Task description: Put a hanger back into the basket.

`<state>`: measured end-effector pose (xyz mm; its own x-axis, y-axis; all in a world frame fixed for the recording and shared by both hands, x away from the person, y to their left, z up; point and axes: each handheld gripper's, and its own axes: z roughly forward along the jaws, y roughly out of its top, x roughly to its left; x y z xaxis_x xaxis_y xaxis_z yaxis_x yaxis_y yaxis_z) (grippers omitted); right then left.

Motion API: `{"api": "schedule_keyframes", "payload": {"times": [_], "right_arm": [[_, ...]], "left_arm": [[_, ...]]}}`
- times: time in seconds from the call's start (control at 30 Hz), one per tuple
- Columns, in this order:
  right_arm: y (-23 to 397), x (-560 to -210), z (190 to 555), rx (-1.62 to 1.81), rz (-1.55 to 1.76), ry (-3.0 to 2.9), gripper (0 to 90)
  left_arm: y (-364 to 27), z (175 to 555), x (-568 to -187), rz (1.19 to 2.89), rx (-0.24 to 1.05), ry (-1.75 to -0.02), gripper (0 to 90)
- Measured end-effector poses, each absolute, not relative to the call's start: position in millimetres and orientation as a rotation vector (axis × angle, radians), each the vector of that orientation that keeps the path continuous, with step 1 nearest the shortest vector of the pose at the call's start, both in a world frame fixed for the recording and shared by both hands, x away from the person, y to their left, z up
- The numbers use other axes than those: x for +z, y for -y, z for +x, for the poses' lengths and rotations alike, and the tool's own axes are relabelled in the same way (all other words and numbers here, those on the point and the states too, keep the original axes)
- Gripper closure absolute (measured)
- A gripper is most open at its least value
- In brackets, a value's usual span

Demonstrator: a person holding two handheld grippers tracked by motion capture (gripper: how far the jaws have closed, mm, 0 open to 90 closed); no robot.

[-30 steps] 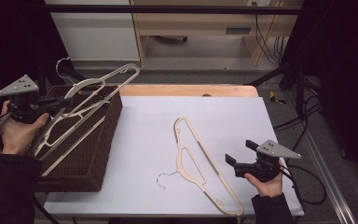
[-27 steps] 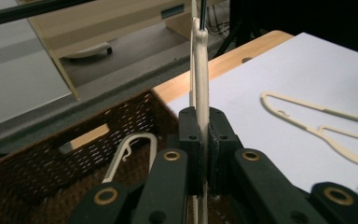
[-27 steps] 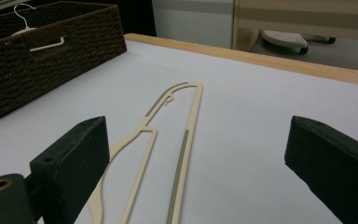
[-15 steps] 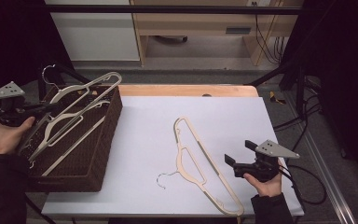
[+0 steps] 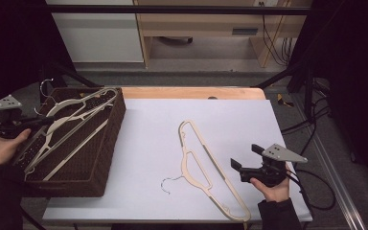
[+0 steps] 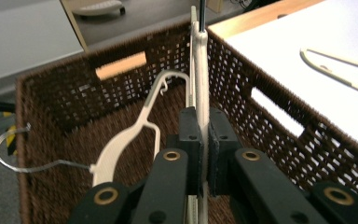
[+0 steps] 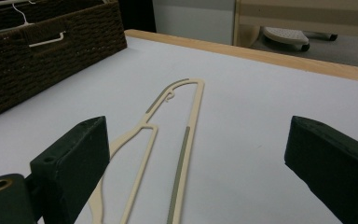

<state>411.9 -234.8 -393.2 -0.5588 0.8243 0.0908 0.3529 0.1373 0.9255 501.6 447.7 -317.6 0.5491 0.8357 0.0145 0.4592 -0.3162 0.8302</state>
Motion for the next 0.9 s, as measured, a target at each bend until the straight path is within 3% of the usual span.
{"api": "schedule_keyframes", "payload": {"times": [0.63,0.9], "right_arm": [[234,-393,411,1.414,1.134,-1.968,7.2],[233,-394,412,1.411,1.133,-1.975,7.2]], "left_arm": [[-446,511,-373,1.952,0.464,-1.254,84.0],[-449,514,-380,1.958,0.500,-1.357,82.1]]}}
